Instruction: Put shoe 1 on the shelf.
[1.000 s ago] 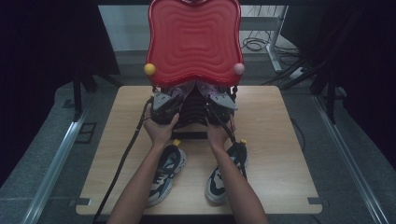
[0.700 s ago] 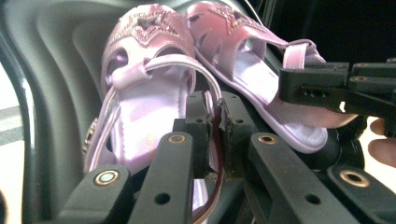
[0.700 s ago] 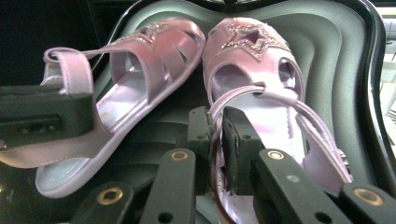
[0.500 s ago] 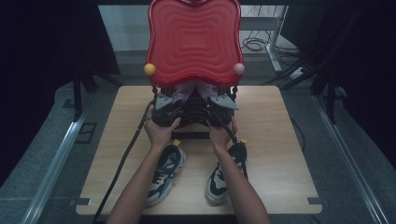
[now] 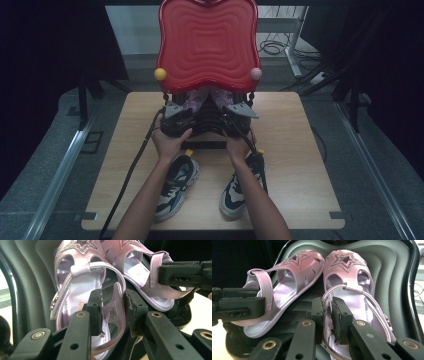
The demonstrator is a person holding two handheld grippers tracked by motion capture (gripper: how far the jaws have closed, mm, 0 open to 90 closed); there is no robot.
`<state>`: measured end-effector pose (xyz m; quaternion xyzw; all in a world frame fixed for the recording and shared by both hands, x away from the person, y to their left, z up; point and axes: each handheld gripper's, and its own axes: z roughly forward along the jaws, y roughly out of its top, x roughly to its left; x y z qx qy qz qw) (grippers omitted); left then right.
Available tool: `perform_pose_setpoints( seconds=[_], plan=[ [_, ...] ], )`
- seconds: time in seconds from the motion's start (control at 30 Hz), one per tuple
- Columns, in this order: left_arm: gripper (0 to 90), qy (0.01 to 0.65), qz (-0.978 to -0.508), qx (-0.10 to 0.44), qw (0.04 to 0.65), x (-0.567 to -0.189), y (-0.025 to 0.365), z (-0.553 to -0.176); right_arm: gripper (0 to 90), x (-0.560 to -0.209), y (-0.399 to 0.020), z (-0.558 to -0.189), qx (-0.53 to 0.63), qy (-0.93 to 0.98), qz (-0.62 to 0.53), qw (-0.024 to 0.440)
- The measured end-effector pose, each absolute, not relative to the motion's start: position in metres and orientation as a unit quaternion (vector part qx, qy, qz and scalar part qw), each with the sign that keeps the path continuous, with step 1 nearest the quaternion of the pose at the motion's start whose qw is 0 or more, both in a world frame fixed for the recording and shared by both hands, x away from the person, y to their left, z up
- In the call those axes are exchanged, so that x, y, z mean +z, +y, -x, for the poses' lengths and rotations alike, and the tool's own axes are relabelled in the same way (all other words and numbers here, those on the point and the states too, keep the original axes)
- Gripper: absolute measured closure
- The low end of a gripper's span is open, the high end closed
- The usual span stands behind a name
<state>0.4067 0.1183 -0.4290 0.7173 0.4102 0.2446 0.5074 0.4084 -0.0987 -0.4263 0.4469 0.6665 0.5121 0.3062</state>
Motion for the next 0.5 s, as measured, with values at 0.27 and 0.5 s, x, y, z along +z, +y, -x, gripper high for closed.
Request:
perform_pose_setpoints(
  seconds=[0.27, 0.5],
  plan=[
    [64.7, 0.409, -0.718, 0.236, 0.512, -0.427, 0.121, -0.402, 76.2, -0.423, -0.104, -0.404, 0.515, 0.673, -0.445, 0.289],
    [63.7, 0.403, -0.720, 0.231, 0.516, -0.422, 0.122, -0.396, 72.1, -0.422, -0.110, -0.397, 0.522, 0.674, -0.443, 0.279]
  ],
)
